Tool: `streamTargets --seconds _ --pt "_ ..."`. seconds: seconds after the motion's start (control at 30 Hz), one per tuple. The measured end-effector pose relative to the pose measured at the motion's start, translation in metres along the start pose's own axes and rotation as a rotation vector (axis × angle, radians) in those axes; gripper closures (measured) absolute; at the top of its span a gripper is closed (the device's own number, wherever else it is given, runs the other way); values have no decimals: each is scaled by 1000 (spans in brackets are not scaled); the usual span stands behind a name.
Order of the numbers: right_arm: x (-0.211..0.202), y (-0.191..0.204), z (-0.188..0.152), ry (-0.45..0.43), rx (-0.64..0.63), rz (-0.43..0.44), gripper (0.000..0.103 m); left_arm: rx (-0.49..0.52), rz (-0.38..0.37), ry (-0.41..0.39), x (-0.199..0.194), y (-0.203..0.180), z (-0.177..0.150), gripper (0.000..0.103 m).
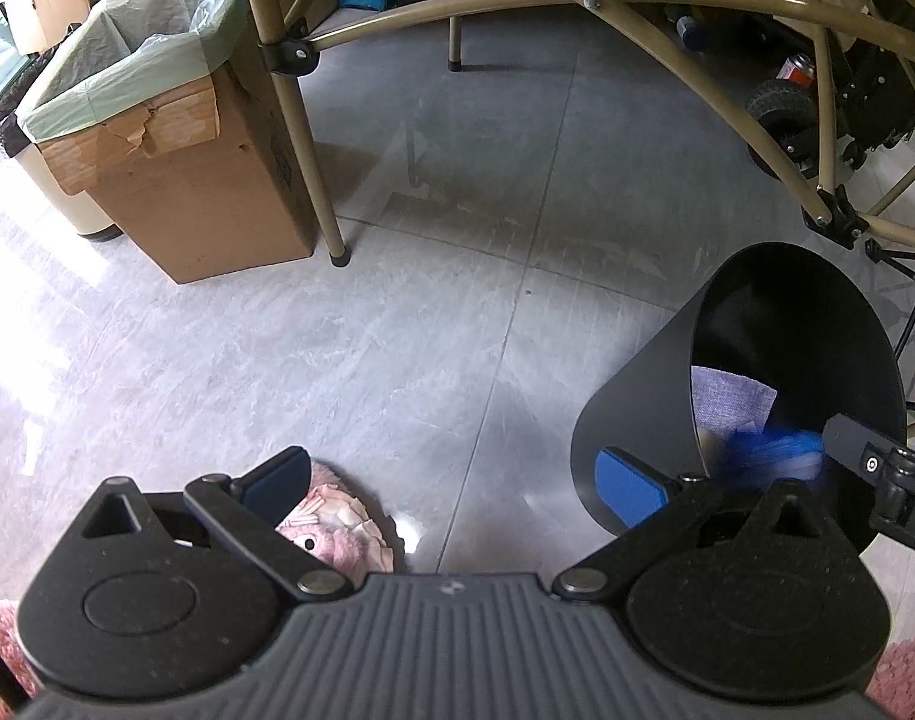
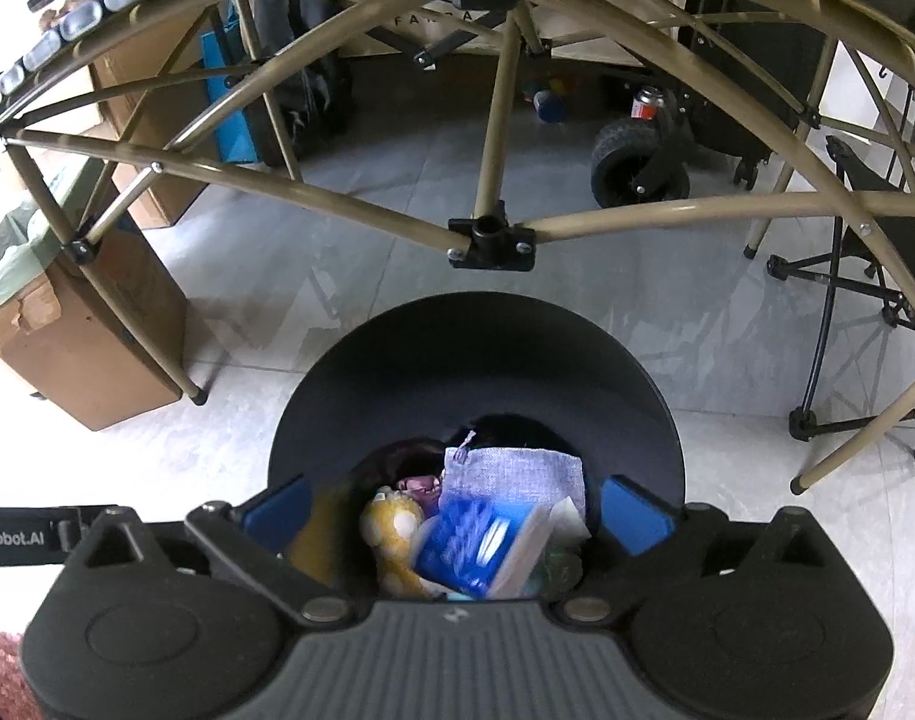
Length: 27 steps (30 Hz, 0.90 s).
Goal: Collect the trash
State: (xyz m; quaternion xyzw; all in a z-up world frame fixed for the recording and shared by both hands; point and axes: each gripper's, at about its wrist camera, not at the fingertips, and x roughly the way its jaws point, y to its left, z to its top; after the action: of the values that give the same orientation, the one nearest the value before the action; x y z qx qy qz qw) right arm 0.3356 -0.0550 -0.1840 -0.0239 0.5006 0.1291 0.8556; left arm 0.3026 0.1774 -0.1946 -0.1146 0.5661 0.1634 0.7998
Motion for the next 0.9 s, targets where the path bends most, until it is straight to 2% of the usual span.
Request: streamTargets --seconds 0.6,0.73,0.9 --pt "-3 -1 -2 -7 -8 8 0 7 -11 -15 -4 -4 -2 0" --pt "-18 -5 -2 -33 -8 21 0 21 -32 -76 -23 -7 -6 0" --pt "-66 -10 -5 -104 -3 46 0 38 -60 -193 -67 -14 -15 0"
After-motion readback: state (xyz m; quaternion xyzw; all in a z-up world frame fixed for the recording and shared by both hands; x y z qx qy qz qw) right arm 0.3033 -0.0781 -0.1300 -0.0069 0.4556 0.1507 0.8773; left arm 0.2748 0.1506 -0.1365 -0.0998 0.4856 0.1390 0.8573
